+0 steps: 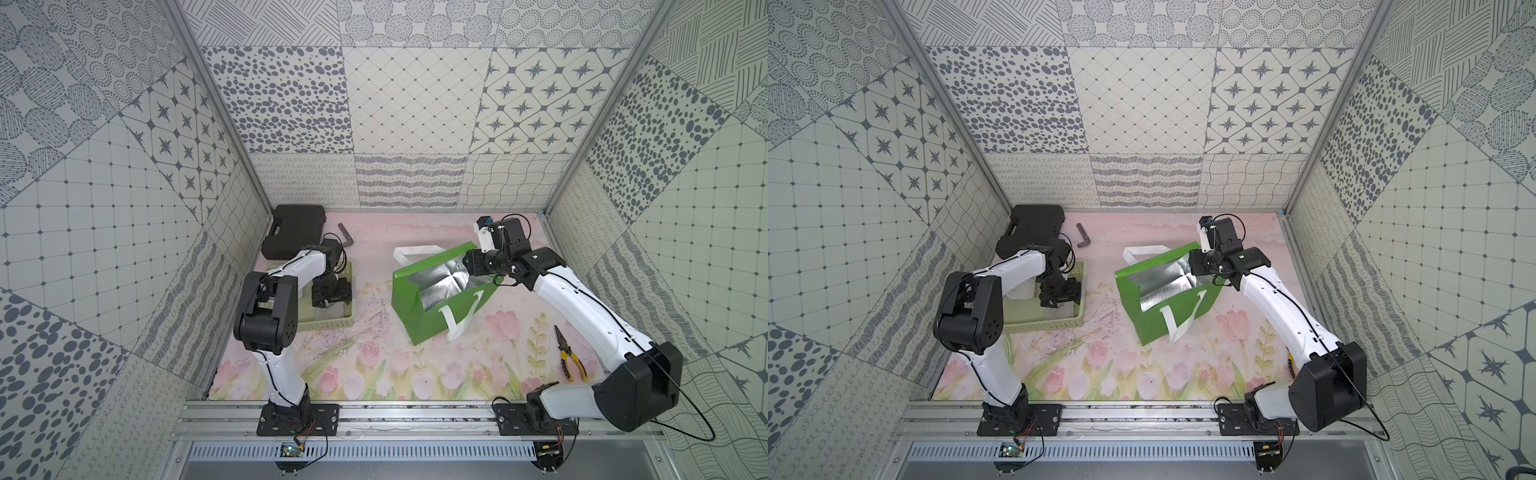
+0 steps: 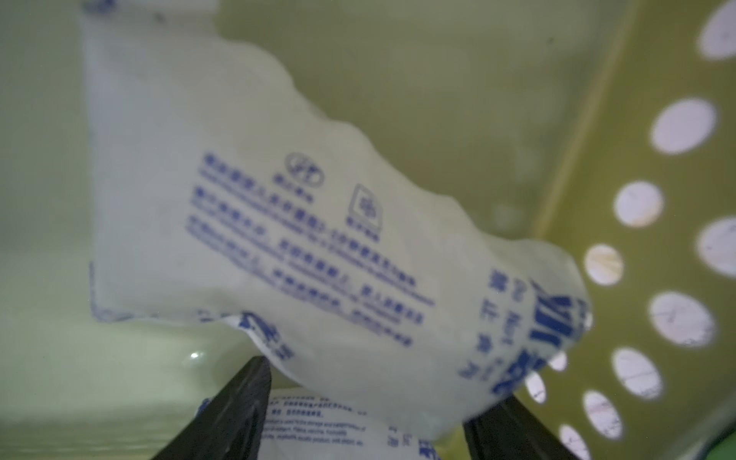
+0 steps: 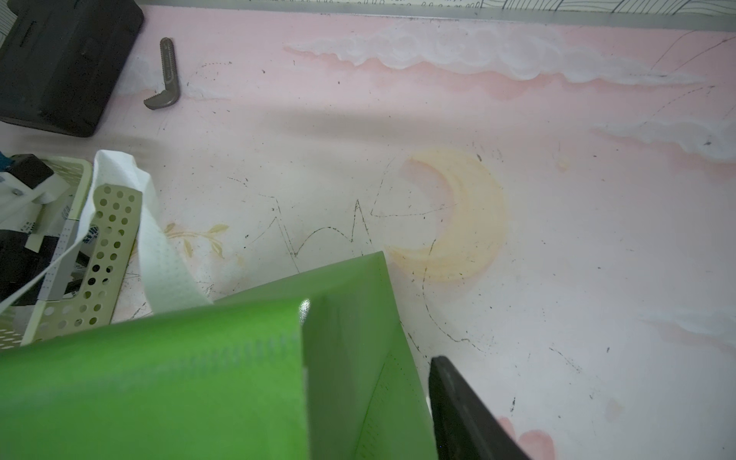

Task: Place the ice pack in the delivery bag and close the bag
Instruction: Adjust the bin at the center of the board, then adjust the ice pack in the bin.

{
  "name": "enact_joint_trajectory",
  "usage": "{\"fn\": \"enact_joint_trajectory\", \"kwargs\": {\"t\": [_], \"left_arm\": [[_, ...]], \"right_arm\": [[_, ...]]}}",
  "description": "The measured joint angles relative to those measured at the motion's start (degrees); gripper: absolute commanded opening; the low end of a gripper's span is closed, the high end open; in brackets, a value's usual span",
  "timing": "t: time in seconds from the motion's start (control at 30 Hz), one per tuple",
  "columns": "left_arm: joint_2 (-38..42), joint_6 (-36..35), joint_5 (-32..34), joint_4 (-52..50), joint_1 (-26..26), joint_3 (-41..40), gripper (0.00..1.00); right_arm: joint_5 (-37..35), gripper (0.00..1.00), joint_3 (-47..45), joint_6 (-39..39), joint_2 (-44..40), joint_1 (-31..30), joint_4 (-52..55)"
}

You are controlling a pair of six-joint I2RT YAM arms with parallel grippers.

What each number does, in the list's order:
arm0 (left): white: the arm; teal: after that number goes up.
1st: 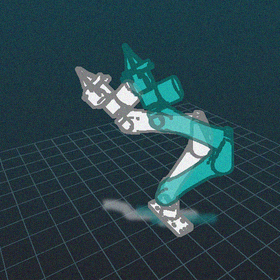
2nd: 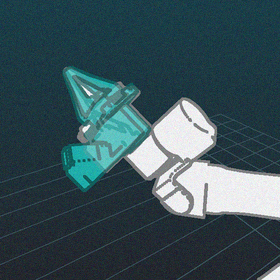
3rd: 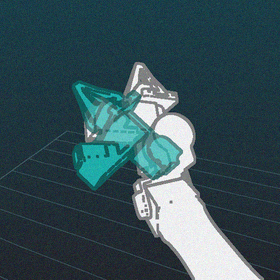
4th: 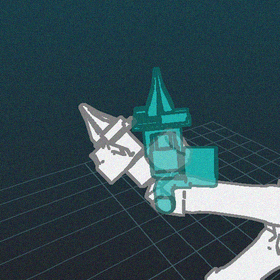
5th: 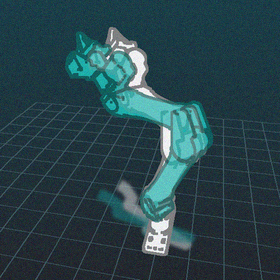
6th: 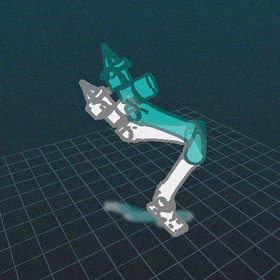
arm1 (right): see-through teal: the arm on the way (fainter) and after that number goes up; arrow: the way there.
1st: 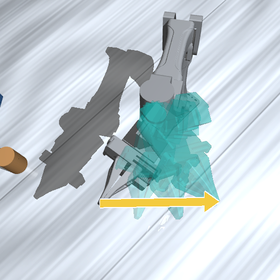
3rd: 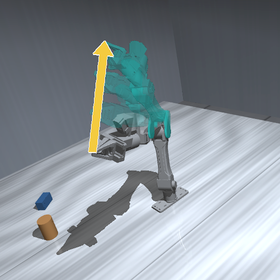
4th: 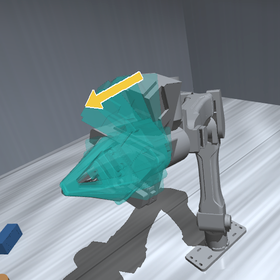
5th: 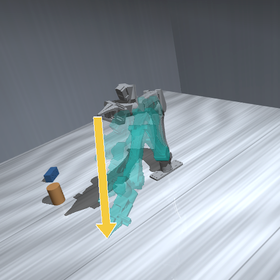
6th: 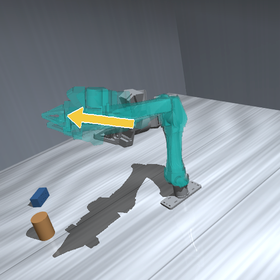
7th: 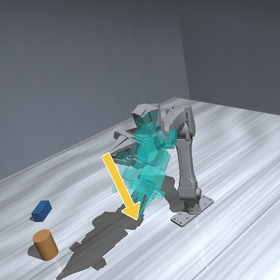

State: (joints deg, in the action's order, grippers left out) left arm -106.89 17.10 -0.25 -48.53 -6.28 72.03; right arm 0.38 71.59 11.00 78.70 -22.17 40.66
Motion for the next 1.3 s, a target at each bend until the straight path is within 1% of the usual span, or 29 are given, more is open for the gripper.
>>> {"fn": "enact_joint_trajectory", "kwargs": {"t": [0.23,0.43,0.63,0.67,0.73,0.77,0.87,1.03,1.07,1.2,1.3], "left_arm": [[0.57,2.36,0.68,-0.55,0.79,4.17,0.88],[-3.65,5.90,0.52,-2.16,2.34,9.57,0.87],[-3.72,14.21,-0.28,-3.48,2.71,10.12,0.90],[-3.48,15.69,-0.50,-3.41,2.73,9.97,0.94],[-3.04,17.62,-0.70,-3.41,2.75,9.90,0.99],[-2.86,18.27,-0.74,-3.30,2.78,9.92,0.99],[-2.51,18.84,-0.92,-3.06,3.67,9.68,0.99],[-1.75,19.34,-1.81,-2.14,6.75,7.87,0.97],[-1.31,19.85,-2.21,-1.90,7.04,7.43,0.95],[1.90,23.23,-3.89,-1.62,7.74,4.85,0.85],[5.29,27.02,-5.68,-0.04,8.00,1.31,0.84]], "right_arm": [[0.02,0.56,-0.11,0.37,-0.35,0.00,0.15],[0.00,0.57,-0.11,0.66,-0.35,0.00,0.24],[0.00,0.58,-0.46,0.98,-0.35,-0.07,0.24],[0.02,0.58,-0.50,1.01,-0.35,-0.11,0.28],[0.00,0.58,-0.52,1.01,-0.35,-0.13,0.26],[0.00,0.58,-0.52,1.01,-0.35,-0.15,0.26],[-0.02,0.59,-0.52,1.03,-0.35,-0.20,0.26],[-0.04,0.59,-0.83,1.01,-0.35,-0.26,0.26],[-0.02,0.59,-0.90,1.03,-0.35,-0.26,0.26],[-0.02,0.59,-1.01,1.05,-0.35,-0.26,0.26],[0.00,0.60,-1.01,1.07,-0.35,-0.26,0.26]]}}
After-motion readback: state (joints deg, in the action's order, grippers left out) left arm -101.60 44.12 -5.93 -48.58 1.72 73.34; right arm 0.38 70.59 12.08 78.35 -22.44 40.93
